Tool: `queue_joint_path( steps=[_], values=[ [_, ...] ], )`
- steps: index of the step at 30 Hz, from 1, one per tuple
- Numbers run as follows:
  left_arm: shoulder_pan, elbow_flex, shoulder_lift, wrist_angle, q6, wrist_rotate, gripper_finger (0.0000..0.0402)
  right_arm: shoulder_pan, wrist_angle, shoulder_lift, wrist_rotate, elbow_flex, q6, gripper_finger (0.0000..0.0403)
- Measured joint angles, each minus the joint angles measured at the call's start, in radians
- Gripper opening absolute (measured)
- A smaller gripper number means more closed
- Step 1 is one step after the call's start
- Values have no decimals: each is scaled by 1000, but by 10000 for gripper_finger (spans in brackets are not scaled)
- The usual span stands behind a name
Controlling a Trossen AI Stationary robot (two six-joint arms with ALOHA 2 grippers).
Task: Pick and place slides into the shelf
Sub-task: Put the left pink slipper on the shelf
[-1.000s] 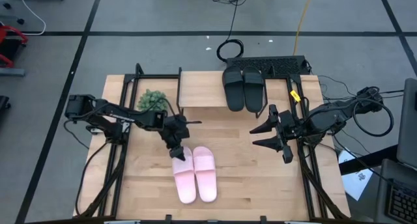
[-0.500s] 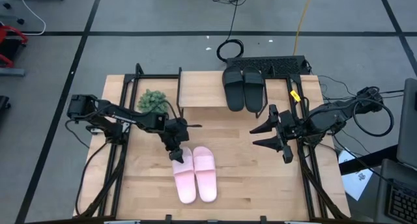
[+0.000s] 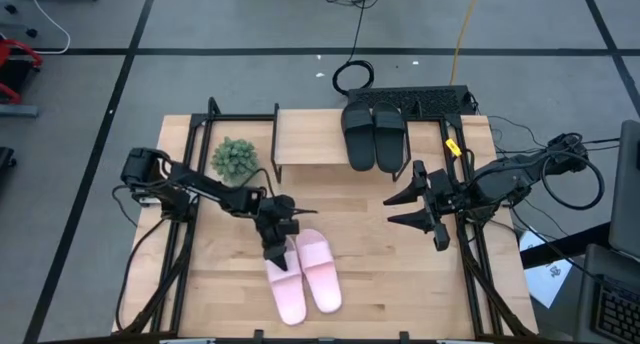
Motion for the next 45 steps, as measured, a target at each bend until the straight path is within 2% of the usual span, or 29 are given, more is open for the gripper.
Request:
queue_joint_path(
  steps=[3, 8, 9, 18, 23, 26, 29, 34, 36, 41, 45],
  values=[
    [-19, -1, 15, -1, -1, -4, 164, 0, 0, 0, 0, 0, 0, 160],
    [-38, -2, 16, -11, -3, -5, 30, 0, 0, 0, 0, 0, 0, 160],
    [-38, -2, 16, -10, -9, -5, 17, 0, 0, 0, 0, 0, 0, 160],
    [-44, 35, -71, -7, -97, 0, 3, 0, -4, 0, 0, 0, 0, 160],
    [-45, 117, -187, -91, -167, 74, 2, 0, -9, 0, 0, 0, -1, 160],
    [-21, 219, -248, -263, -162, 102, 1, 0, -9, 0, 0, 0, -17, 160],
    [20, 357, -268, -543, -75, 96, 1, 0, -9, 0, 0, 0, -34, 160],
    [124, 635, -247, -1069, 206, 12, 1, 0, -9, 0, 0, 0, -53, 160],
    [176, 734, -224, -1230, 293, -12, 0, 0, -8, 0, 0, 0, -53, 160],
    [317, 927, -171, -1431, 470, -29, 0, 0, 8, 0, 0, 0, -47, 160],
    [434, 1013, -103, -1467, 578, 54, 0, -13, 36, 0, 0, 0, -45, 160]
  ],
)
